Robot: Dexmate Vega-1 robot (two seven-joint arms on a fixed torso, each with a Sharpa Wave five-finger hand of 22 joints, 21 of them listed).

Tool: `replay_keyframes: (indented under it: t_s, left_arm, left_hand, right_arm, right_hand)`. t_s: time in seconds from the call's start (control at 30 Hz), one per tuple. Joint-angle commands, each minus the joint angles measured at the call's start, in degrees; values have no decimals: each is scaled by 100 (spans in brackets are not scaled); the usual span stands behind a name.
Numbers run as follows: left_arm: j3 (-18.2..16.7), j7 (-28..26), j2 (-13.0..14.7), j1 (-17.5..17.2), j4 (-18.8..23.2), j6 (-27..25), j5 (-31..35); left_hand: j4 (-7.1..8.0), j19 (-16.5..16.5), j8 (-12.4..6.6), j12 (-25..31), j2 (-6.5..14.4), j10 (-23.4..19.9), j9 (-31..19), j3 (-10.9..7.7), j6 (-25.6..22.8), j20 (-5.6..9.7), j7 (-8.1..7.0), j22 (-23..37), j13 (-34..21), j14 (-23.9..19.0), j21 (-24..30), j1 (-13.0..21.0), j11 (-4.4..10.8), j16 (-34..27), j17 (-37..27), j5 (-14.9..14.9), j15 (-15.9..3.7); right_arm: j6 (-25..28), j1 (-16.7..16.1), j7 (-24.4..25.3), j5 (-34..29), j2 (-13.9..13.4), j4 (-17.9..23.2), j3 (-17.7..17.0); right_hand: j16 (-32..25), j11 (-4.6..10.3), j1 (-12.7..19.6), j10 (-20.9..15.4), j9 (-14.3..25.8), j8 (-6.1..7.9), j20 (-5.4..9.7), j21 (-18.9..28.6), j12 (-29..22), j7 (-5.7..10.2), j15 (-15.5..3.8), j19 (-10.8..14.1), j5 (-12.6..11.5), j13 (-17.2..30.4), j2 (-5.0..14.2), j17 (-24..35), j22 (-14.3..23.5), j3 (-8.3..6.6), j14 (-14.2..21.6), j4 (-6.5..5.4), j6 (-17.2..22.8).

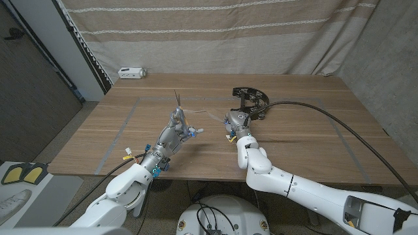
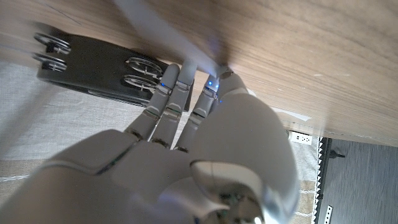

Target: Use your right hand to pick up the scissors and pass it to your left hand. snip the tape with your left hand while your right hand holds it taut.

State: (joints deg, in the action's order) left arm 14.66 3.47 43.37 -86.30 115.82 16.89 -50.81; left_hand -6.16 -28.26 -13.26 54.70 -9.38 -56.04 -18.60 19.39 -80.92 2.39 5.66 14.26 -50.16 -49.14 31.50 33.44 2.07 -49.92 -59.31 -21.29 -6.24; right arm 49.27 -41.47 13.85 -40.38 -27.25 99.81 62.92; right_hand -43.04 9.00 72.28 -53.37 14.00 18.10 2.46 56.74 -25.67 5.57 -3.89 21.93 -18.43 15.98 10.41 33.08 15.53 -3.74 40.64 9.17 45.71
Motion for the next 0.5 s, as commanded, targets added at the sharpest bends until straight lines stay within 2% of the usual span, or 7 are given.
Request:
replay_keyframes:
  t_s: [0.03,0.07,0.1,0.2,0.4,0.5]
  left_arm:
    - [-8,46,-25,1,-47,23,-18]
    - [-7,49,-26,3,-52,28,-12]
    - [-9,58,-26,3,-53,25,-28]
    - [-14,62,-28,0,-61,27,-36]
    - [-4,70,-40,3,-72,34,-29]
    - [4,78,-51,10,-80,47,-19]
  left_hand:
    - [39,-58,-38,560,35,-458,-19,6,293,18,368,8,-54,-13,-23,14,420,-23,-6,-31,-326]
    - [40,-61,-39,550,34,-465,-20,6,294,16,370,8,-32,-13,-22,12,416,-24,-8,-31,-319]
    - [41,-61,-40,547,34,-474,-19,7,291,19,373,8,-22,-13,-23,12,417,-23,-6,-31,-327]
    - [46,-61,-50,548,39,-456,-36,5,291,22,361,11,-24,-11,-27,10,413,-24,-5,-33,-328]
    - [51,-63,-45,558,42,-471,-30,2,296,24,363,14,-17,-7,-32,9,419,-34,-18,-36,-323]
    - [55,-63,-43,565,43,-460,-21,2,290,25,360,15,-24,-20,-37,8,410,-32,-2,-38,-329]
  right_arm:
    - [28,-93,201,-58,87,-81,-94]
    - [-8,-105,206,-27,78,-71,-115]
    - [-36,-128,209,25,76,-51,-156]
    - [-104,-198,241,174,76,20,-282]
    - [-255,-287,378,309,42,153,-417]
    - [-380,-380,436,535,53,242,-595]
  right_hand:
    - [-103,32,130,-245,41,82,582,170,-123,-30,-956,41,81,50,-11,43,60,-55,110,-43,170]
    - [-111,42,140,-259,41,86,584,187,-130,-22,-957,41,91,55,-13,45,65,-56,119,-47,186]
    - [-133,-28,168,-380,53,86,594,239,-189,-17,-958,27,119,81,-22,46,82,-60,139,-60,189]
    - [-150,21,204,-413,70,99,583,295,-216,-12,-959,21,143,114,-23,44,98,-69,155,-66,218]
    - [-180,24,275,-434,109,53,567,417,-268,-26,-961,4,187,207,-8,30,134,-98,210,-86,93]
    - [-193,46,295,-489,122,53,569,470,-306,-26,-959,-18,208,246,-10,24,151,-105,230,-99,96]
